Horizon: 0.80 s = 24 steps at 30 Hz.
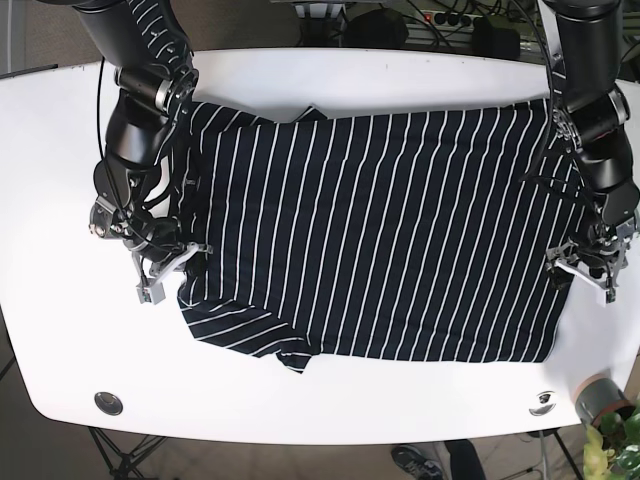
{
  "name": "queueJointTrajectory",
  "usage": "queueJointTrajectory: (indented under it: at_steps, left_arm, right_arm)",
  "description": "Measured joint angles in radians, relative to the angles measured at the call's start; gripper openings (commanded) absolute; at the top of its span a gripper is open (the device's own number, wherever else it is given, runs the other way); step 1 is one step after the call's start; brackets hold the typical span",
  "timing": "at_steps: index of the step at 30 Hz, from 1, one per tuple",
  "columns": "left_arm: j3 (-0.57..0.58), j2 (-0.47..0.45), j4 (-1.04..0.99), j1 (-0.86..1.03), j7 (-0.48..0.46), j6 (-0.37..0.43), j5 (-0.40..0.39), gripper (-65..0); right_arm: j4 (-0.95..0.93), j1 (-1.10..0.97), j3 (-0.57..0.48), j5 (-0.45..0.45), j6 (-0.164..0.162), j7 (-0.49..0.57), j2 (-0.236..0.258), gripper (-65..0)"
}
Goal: Fold the T-shirt properly
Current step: 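Grasp the shirt's side edges with both grippers and smooth it flat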
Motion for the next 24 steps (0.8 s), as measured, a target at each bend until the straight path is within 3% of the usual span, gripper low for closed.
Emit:
queueJointTrajectory:
  at_steps: [4,13,18,24]
  left_arm:
    - [0.0,-0.005,-0.048,-0.004,-0.071,0.069,-0.002,-13.3]
    - [0.0,-0.014,-0.056,0.003,-0.071,0.069,-0.002,-13.3]
    - [0.0,-0.005,-0.054,0.011,-0.016,-0.023,-0.003,-13.3]
    - [0.0,0.034,-0.05,0.014,-0.015,-0.042,-0.01,-13.5]
  right_arm:
    - [0.0,0.0,0.003,0.0,0.0,0.0,0.0,-62.6]
    - [0.002,-0.014,0.005,0.011,0.001,0.014,-0.001,-62.6]
    - [0.003,-0.023,0.006,0.013,0.001,0.023,-0.007,-62.6]
    - [0.006,-0.03,0.006,0.024,0.008,0.03,-0.013,-62.6]
